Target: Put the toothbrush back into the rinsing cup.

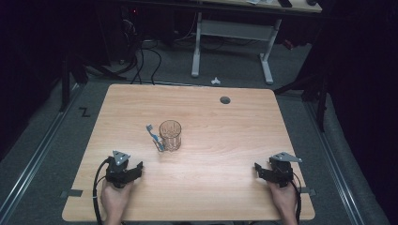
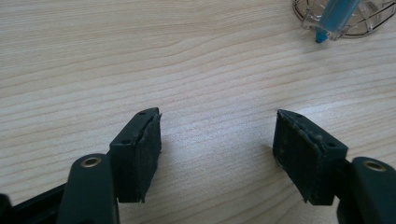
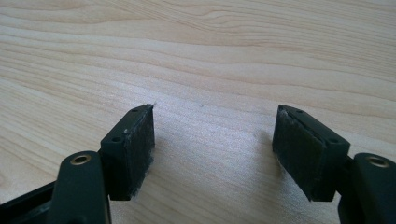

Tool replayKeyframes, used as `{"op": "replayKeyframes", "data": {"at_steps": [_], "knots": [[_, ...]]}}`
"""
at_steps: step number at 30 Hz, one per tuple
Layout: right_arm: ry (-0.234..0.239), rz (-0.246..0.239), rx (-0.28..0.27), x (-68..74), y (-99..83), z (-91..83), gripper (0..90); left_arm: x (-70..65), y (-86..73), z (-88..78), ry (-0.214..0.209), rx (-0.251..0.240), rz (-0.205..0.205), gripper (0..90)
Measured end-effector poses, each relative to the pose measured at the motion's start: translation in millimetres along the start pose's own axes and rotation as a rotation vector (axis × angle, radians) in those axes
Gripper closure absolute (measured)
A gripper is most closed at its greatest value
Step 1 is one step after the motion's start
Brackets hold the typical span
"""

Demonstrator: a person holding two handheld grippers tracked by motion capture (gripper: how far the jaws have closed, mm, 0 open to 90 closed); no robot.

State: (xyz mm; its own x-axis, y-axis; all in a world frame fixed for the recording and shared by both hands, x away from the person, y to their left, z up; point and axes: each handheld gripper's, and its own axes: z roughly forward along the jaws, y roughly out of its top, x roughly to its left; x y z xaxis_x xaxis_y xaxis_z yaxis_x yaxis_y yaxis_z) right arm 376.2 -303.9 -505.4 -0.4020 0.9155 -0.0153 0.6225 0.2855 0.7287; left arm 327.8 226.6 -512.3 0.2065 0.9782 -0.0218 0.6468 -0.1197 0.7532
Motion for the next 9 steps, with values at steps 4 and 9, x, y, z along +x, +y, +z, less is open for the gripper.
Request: {"op": "replayKeyframes", "data": {"at_steps": [4,9], "knots": [[0.001,0.001,0.000,0.1,0.0,0.0,29.9,0.9,0.4,0.4,-0.023,0.001,-0.009,27.1],[0.000,0.001,0.000,0.0,0.0,0.0,30.0,0.1,0.8,0.9,-0.023,0.004,-0.007,25.6]]}}
